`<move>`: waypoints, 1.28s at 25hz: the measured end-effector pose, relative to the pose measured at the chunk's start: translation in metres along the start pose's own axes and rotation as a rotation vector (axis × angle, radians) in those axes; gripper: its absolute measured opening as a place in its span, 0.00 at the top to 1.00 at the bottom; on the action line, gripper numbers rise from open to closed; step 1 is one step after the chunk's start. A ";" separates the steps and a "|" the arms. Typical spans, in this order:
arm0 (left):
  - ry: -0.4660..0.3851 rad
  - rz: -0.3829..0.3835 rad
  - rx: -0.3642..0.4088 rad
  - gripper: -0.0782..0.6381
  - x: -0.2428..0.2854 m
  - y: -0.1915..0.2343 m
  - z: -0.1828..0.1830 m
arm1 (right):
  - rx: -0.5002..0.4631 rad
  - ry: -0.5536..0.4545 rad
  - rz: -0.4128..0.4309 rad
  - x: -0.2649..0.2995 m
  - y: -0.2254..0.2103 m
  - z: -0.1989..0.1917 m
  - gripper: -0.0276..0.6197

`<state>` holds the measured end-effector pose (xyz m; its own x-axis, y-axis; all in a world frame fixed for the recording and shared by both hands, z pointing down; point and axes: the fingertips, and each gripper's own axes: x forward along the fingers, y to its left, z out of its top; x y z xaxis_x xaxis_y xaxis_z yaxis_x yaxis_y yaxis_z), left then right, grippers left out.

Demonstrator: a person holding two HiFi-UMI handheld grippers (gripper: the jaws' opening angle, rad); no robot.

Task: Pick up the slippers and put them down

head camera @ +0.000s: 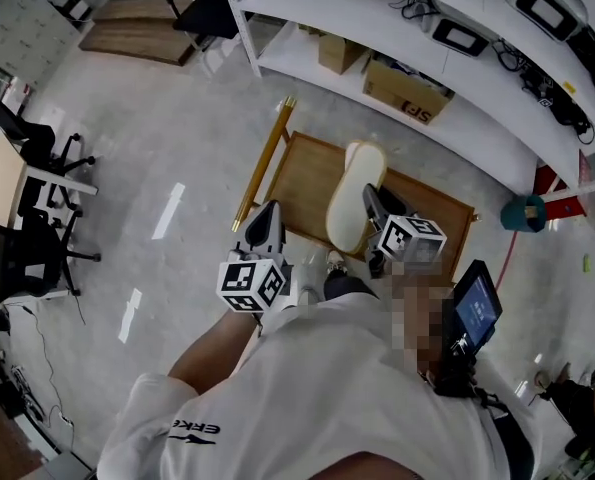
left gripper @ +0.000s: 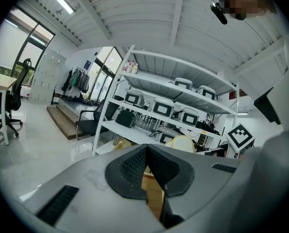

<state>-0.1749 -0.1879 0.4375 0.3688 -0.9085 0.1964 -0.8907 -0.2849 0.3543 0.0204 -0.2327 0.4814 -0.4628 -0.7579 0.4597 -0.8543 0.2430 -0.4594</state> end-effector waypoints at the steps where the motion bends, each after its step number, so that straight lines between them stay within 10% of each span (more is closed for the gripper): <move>1: 0.009 0.005 -0.002 0.89 0.005 0.001 -0.002 | 0.007 0.013 0.000 0.007 -0.005 -0.001 0.83; 32: 0.251 0.108 -0.008 0.89 0.109 0.030 -0.073 | 0.212 0.243 -0.072 0.137 -0.142 -0.067 0.83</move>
<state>-0.1418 -0.2731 0.5360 0.3274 -0.8289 0.4535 -0.9265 -0.1873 0.3265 0.0624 -0.3304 0.6606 -0.4675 -0.5959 0.6529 -0.8306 0.0432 -0.5552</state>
